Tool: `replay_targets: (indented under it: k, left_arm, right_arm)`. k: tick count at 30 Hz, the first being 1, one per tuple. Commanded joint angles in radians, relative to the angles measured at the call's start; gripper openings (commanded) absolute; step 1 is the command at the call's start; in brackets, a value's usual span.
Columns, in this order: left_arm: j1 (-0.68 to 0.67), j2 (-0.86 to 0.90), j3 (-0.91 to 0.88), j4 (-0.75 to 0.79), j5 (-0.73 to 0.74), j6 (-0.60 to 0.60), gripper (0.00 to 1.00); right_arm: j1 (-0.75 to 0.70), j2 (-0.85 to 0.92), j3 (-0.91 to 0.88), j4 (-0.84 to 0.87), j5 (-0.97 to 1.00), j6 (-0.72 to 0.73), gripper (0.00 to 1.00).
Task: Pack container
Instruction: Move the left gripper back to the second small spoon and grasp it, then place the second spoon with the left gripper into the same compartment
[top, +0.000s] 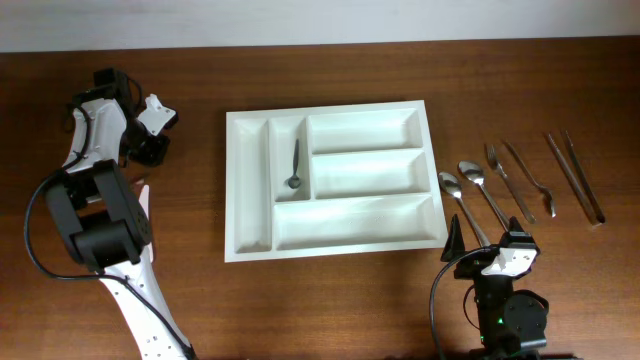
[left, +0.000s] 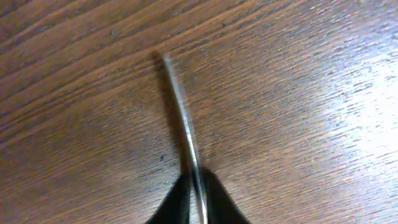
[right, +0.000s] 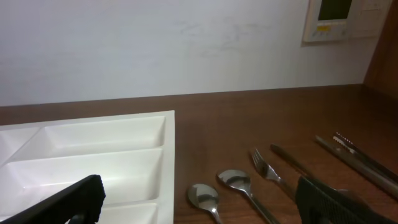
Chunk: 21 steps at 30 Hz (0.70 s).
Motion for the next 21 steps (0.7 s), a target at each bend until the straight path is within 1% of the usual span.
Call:
replay_targets:
  k: [1, 8, 10, 12, 15, 17, 18, 19, 21]
  left_arm:
    - [0.011, 0.047, 0.0, -0.002, 0.0, -0.011, 0.02]
    - [-0.006, 0.035, 0.044, -0.053, 0.0, -0.027, 0.02]
    - [-0.022, 0.03, 0.081, -0.079, 0.0, -0.058, 0.02]
    - [-0.05, 0.029, 0.145, -0.119, 0.0, -0.097, 0.02]
    - [-0.091, 0.029, 0.243, -0.191, 0.0, -0.107, 0.02]
    - [-0.119, 0.029, 0.309, -0.236, 0.0, -0.147, 0.02]
    - [-0.152, 0.029, 0.381, -0.285, 0.012, -0.203, 0.02]
    - [-0.185, 0.029, 0.443, -0.325, 0.058, -0.25, 0.02]
    - [-0.217, 0.029, 0.494, -0.36, 0.13, -0.28, 0.02]
  right_arm:
    - [-0.007, -0.006, -0.005, -0.008, 0.013, 0.004, 0.99]
    - [-0.007, -0.006, -0.005, -0.008, 0.013, 0.004, 0.99]
    - [-0.007, -0.006, -0.005, -0.008, 0.013, 0.004, 0.99]
    - [-0.007, -0.006, -0.005, -0.008, 0.013, 0.004, 0.99]
    - [-0.007, -0.006, -0.005, -0.008, 0.013, 0.004, 0.99]
    - [-0.007, -0.006, -0.005, -0.008, 0.013, 0.004, 0.99]
    - [-0.007, -0.006, -0.005, -0.008, 0.013, 0.004, 0.99]
    - [-0.007, -0.006, -0.005, -0.008, 0.013, 0.004, 0.99]
    - [-0.007, -0.006, -0.005, -0.008, 0.013, 0.004, 0.98]
